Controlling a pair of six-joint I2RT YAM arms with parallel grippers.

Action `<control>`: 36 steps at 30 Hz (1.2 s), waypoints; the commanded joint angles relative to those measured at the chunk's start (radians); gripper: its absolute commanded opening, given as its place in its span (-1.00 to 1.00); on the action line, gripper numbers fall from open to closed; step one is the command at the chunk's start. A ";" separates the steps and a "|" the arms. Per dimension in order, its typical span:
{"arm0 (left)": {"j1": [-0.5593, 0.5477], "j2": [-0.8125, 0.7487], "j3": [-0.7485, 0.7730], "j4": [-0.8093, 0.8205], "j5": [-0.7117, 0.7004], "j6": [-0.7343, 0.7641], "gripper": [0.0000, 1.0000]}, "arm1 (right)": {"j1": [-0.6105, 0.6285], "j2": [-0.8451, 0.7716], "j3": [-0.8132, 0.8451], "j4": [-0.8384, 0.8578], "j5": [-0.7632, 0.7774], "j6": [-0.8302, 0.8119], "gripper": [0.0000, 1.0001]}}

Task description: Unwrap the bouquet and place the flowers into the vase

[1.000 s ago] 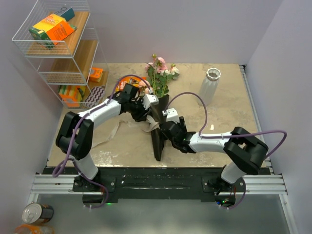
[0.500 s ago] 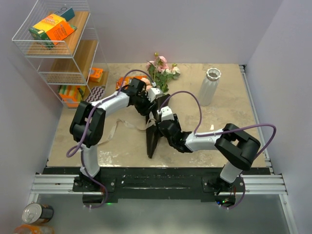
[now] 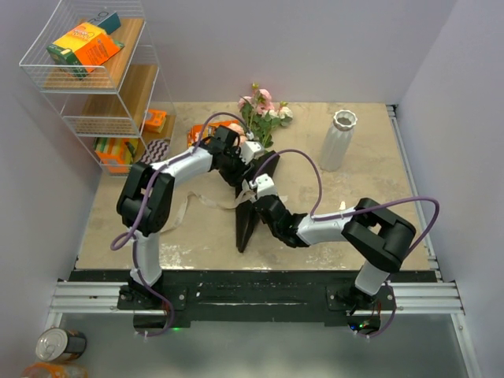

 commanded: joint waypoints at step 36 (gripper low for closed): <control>0.048 -0.253 -0.369 0.130 -0.048 0.245 -1.00 | 0.004 -0.364 -0.047 -0.318 0.102 0.203 -1.00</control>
